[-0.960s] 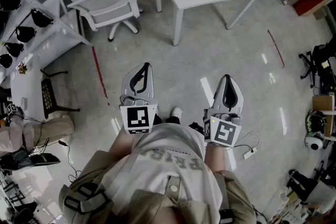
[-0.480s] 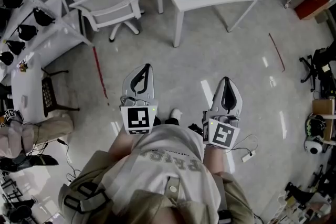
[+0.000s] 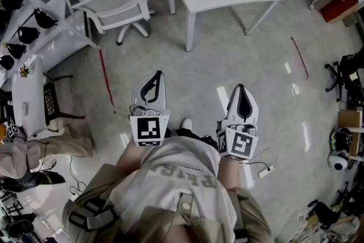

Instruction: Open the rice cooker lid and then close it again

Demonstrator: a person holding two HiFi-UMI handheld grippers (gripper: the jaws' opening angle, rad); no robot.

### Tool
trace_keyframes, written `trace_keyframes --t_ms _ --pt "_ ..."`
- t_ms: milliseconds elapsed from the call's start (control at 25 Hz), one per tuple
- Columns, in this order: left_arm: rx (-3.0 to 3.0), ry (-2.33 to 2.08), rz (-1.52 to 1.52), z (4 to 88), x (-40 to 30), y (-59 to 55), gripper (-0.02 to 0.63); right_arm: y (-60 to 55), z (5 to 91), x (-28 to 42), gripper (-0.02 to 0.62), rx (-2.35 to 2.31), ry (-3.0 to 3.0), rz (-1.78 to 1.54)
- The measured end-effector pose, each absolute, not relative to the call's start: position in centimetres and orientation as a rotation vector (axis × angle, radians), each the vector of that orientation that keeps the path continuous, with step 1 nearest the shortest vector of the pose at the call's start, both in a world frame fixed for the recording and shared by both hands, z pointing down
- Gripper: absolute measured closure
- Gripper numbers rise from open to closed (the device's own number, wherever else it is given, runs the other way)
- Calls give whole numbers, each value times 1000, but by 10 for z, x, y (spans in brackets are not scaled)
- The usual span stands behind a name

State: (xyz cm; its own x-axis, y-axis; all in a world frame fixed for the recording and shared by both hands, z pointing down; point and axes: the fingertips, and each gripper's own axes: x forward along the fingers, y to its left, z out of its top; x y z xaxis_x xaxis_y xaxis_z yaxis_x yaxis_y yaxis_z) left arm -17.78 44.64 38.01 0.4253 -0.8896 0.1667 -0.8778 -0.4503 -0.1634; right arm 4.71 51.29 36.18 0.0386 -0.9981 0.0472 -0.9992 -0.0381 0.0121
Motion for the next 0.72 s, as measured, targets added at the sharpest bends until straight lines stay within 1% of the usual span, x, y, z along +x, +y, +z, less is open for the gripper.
trace_keyframes --t_ms 120,160,200,240,280,320,400,480,560,720 --pt "-2598 1642 -326 377 -169 439 594 510 359 61 594 2263 -2240 76" --pt "-2597 1656 -318 376 -166 437 536 509 358 64 563 2256 -2266 81" --pt "-2598 1668 -314 375 -164 434 426 509 356 67 486 2246 -2295 84" --pt "-2602 1674 -311 374 -161 432 362 508 353 70 432 2242 -2323 89" --pt "-2607 1678 -305 372 -158 431 316 509 352 73 401 2244 -2346 96" --pt "-2612 1678 -300 371 -156 430 298 509 351 77 378 2249 -2361 105" --pt "-2614 1678 -300 369 -152 430 295 507 351 83 329 2253 -2370 116" --pt "-2609 1683 -320 371 -153 430 295 505 354 85 301 2242 -2376 126" --pt "-2610 1698 -347 375 -157 430 295 502 354 85 284 2229 -2389 142" --pt "-2605 1729 -406 387 -166 423 295 495 358 82 273 2207 -2388 159"
